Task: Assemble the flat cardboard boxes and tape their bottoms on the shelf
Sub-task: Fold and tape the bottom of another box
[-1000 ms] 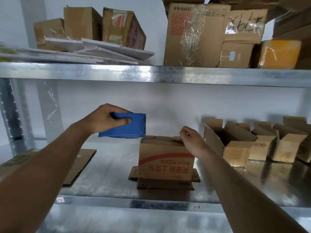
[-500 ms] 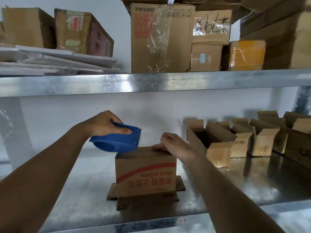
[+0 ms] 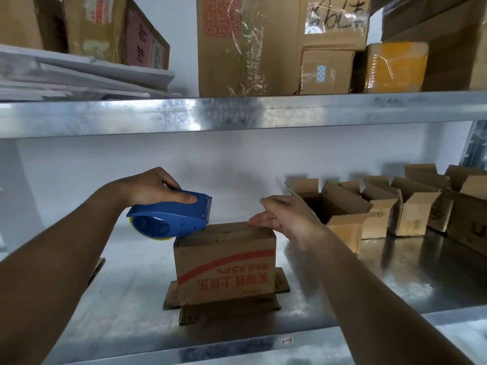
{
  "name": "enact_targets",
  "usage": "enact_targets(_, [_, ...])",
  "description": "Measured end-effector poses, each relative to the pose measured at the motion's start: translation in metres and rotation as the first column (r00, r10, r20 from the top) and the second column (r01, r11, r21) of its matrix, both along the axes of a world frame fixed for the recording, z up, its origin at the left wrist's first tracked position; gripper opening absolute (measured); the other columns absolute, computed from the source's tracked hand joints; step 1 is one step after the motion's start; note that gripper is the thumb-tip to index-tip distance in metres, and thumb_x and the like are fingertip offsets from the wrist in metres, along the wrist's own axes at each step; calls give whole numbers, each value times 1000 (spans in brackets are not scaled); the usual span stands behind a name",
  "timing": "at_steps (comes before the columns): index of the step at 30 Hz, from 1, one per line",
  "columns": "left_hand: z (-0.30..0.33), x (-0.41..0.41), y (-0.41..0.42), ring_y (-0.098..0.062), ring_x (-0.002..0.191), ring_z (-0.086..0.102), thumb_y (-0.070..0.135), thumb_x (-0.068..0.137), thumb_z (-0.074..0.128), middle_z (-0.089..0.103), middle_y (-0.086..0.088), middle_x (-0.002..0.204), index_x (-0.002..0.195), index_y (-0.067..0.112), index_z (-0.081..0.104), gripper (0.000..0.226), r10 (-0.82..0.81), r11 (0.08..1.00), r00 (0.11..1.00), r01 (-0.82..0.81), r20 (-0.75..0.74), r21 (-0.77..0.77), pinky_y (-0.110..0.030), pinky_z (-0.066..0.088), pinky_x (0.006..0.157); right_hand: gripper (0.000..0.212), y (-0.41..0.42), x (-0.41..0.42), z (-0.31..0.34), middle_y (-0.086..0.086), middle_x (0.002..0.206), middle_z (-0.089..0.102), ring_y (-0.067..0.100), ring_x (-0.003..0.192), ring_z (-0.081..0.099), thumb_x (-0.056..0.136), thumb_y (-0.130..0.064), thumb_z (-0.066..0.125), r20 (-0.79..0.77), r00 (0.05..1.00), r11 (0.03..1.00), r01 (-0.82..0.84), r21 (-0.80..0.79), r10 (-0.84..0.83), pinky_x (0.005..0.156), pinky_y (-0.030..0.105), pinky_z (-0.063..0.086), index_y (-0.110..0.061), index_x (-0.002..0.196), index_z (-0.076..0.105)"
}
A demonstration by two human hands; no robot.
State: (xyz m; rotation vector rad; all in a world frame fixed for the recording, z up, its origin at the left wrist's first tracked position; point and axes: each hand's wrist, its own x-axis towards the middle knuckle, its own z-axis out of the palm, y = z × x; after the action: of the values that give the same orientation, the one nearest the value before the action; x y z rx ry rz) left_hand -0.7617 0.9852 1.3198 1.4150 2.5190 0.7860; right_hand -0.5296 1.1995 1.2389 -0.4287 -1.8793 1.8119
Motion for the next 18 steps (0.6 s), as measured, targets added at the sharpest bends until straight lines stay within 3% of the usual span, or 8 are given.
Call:
enact_targets(2, [3,3,2,-17,68,72,67,77,77,77,0,76,78,26,83,42,-2,1000,1000,2,-4,-10,-29,53,65,18,1,0,-2,19,75,73,36,90,78,106,-13,52,-5,999,999,35,9,-34,103,37,54,2,103,62])
enact_targets(5, [7,7,3,-21,72,74,67,78,77,77,-2,78,79,25,84,42,-9,1000,1000,9,-10,-18,-31,54,66,29,6,-2,-8,10,55,53,38,73,75,102,-9,49,-16,997,997,72,-24,-72,104,41,54,-6,73,52])
enact_targets(8, [8,8,1,-21,74,75,69,75,76,78,0,79,80,28,84,42,-4,1000,1000,4,0,-2,-31,55,67,33,13,-5,-18,9,55,43,29,53,65,101,-9,52,-78,994,988,68,-136,-79,105,43,55,-7,69,51])
enact_targets(12, [7,6,-4,-19,75,76,72,69,77,78,5,81,83,33,84,43,7,1000,1000,-7,-15,-12,-37,60,74,40,24,-5,-31,8,54,40,24,43,51,99,-8,57,-165,976,959,92,-268,-140,96,49,60,-9,59,56])
enact_targets(15, [3,4,-10,-18,75,76,72,70,76,78,7,82,84,34,84,41,15,1000,1000,-15,-22,-7,-38,61,76,41,27,-1,-36,8,54,42,22,43,48,102,-13,61,-130,977,972,144,-187,-170,91,46,62,-10,62,60])
enact_targets(18, [0,7,-8,-16,76,75,70,72,77,78,8,82,83,34,84,38,15,1000,999,-16,-52,-21,-38,60,77,24,27,5,-38,4,59,50,16,48,53,100,-26,68,27,965,965,261,23,-261,82,41,65,-14,79,72])
